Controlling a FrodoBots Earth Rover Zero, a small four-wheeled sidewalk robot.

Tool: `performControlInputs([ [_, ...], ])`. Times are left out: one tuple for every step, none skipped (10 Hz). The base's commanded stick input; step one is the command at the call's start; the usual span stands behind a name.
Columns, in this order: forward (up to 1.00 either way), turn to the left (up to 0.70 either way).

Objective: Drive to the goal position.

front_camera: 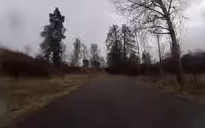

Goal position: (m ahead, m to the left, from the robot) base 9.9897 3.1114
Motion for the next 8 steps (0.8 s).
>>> performControlInputs([
  [0.7, 0.0],
  [0.7, 0.0],
  [0.7, 0.0],
  [0.7, 0.0],
  [0.7, 0.0],
  [0.7, 0.0],
  [0.7, 0.0],
  [0.7, 0.0],
])
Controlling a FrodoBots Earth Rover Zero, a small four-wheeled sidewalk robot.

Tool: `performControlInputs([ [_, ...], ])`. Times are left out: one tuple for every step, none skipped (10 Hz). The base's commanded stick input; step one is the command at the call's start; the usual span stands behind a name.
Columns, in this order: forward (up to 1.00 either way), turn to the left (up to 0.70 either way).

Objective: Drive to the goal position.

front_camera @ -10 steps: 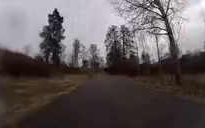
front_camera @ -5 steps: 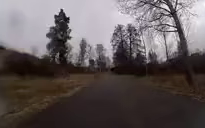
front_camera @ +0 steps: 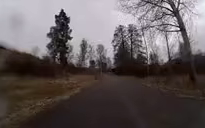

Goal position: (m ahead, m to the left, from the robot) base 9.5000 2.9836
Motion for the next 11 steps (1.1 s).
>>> performControlInputs([
  [0.7, 0.0],
  [0.7, 0.0],
  [0.7, 0.0],
  [0.7, 0.0],
  [0.7, 0.0],
  [0.7, 0.0],
  [0.7, 0.0],
  [0.7, 0.0],
  [0.7, 0.0],
  [0.7, 0.0],
  [0.7, 0.0],
])
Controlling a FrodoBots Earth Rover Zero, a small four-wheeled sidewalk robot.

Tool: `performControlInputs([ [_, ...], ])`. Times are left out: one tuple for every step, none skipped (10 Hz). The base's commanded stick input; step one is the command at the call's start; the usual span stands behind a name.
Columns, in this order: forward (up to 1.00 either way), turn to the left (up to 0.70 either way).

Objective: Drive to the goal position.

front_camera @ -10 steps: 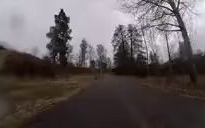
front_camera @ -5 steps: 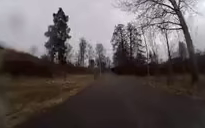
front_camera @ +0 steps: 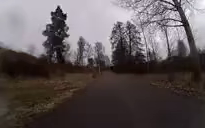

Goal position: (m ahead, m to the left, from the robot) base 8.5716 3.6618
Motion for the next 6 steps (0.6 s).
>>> performControlInputs([
  [0.7, 0.0],
  [0.7, 0.0],
  [0.7, 0.0],
  [0.7, 0.0],
  [0.7, 0.0],
  [0.7, 0.0],
])
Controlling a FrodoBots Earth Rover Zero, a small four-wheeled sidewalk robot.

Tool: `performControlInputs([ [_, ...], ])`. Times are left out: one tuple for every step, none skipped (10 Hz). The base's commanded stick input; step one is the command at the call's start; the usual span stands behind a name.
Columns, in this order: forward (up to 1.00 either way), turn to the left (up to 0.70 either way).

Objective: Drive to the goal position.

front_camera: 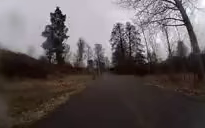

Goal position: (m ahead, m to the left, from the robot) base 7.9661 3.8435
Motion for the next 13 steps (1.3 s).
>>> performControlInputs([
  [0.7, 0.0],
  [0.7, 0.0],
  [0.7, 0.0],
  [0.7, 0.0],
  [0.7, 0.0],
  [0.7, 0.0],
  [0.7, 0.0],
  [0.7, 0.0],
  [0.7, 0.0],
  [0.7, 0.0],
  [0.7, 0.0],
  [0.7, 0.0],
  [0.7, 0.0],
])
